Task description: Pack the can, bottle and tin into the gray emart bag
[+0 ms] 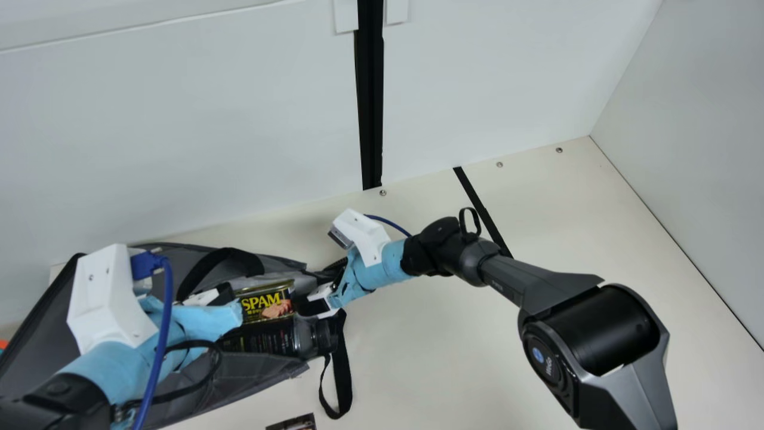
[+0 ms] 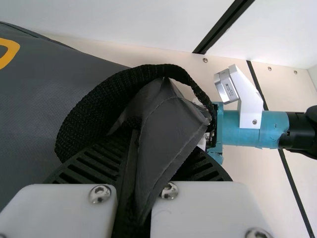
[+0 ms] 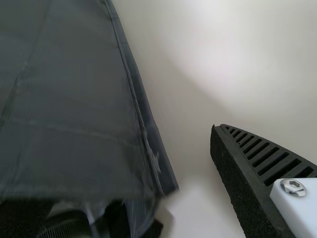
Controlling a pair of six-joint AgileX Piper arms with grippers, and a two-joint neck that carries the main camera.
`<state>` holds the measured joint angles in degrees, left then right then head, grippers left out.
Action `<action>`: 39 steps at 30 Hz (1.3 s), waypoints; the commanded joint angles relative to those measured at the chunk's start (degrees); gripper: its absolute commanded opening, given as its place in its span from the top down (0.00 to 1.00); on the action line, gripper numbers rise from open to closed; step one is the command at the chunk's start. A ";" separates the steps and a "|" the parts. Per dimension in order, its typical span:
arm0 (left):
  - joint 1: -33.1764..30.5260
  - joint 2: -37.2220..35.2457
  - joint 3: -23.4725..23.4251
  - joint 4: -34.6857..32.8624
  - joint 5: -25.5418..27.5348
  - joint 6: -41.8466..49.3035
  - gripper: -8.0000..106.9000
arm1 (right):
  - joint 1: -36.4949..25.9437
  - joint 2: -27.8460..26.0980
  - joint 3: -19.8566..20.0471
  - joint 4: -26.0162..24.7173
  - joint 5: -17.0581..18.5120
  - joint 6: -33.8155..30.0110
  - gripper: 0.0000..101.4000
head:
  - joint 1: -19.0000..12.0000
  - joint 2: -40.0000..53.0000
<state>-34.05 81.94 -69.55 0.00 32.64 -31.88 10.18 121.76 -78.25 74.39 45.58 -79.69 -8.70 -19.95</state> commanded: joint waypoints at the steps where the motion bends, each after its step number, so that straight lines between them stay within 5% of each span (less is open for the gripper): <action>1: 0.00 0.00 0.00 0.00 0.00 0.00 0.84 | 0.38 0.44 -0.61 -0.05 -0.15 0.38 0.10 | -1.30 -0.05; 10: 0.00 0.00 0.00 0.00 0.00 0.00 0.84 | 2.05 1.89 -2.45 0.48 0.14 1.15 0.10 | -1.30 -0.05; 24: 0.00 0.00 0.00 0.00 0.00 0.00 0.84 | 1.17 0.93 0.10 2.99 6.14 5.73 1.00 | -1.30 -0.05; 39: 0.57 0.10 -0.15 -0.93 -0.07 1.18 0.84 | -1.83 -2.21 4.24 8.36 16.05 11.48 1.00 | -1.30 -0.05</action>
<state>-33.62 81.94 -69.66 -0.60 32.64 -31.12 8.45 119.74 -74.18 82.10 60.79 -68.33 -8.70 -19.95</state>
